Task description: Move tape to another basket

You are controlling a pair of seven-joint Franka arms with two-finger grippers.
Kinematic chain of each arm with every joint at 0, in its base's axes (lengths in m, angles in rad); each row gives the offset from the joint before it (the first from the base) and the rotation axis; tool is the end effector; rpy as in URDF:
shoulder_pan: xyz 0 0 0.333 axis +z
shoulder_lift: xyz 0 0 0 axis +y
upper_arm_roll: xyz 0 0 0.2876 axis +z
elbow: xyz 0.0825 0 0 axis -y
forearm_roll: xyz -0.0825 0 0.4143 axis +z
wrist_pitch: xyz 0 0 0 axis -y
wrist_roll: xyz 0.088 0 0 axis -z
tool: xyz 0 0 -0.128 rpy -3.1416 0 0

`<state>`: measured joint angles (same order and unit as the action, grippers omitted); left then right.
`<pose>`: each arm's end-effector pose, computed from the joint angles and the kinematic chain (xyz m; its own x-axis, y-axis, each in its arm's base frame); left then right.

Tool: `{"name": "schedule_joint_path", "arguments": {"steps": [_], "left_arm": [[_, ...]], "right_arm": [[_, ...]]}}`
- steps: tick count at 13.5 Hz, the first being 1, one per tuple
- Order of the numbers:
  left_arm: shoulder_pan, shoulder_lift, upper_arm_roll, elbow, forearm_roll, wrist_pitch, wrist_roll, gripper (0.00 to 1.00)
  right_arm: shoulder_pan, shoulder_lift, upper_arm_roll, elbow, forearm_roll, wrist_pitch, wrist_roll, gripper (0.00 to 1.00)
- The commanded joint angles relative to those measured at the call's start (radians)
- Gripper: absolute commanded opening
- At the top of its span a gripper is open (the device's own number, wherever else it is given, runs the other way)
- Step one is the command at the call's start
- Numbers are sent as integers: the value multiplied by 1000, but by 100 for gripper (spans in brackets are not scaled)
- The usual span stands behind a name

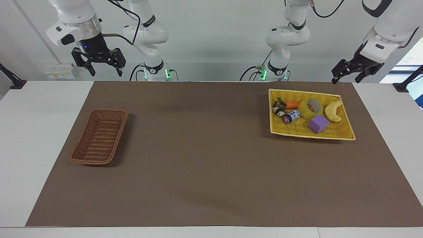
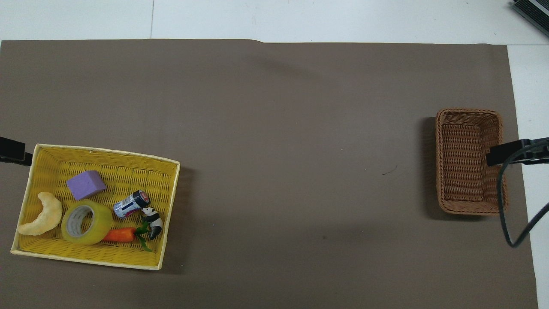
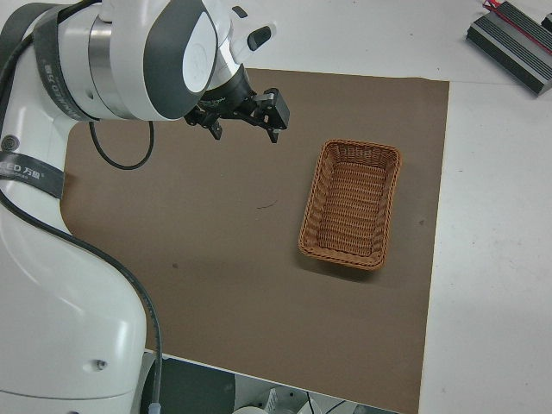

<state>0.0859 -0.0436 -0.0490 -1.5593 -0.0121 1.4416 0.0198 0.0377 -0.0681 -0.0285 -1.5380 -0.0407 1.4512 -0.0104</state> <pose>0.5570 0.0184 0.5949 0.9971 0.0156 -0.0739 0.0165 -0.9998 0.0114 0.5522 -0.0010 0.6198 0.9997 0.0148 -0.0190 0.0156 -0.9991 0.0384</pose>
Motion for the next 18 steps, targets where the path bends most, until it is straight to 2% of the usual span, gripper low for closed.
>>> {"name": "schedule_joint_path", "arguments": {"steps": [1, 18], "left_arm": [[-5, -14, 1, 2, 27, -23, -3, 100], [-12, -10, 1, 2, 4, 2, -14, 100]], "right_arm": [[-9, -27, 2, -37, 15, 14, -28, 100], [-13, -36, 2, -50, 25, 11, -28, 100]]}}
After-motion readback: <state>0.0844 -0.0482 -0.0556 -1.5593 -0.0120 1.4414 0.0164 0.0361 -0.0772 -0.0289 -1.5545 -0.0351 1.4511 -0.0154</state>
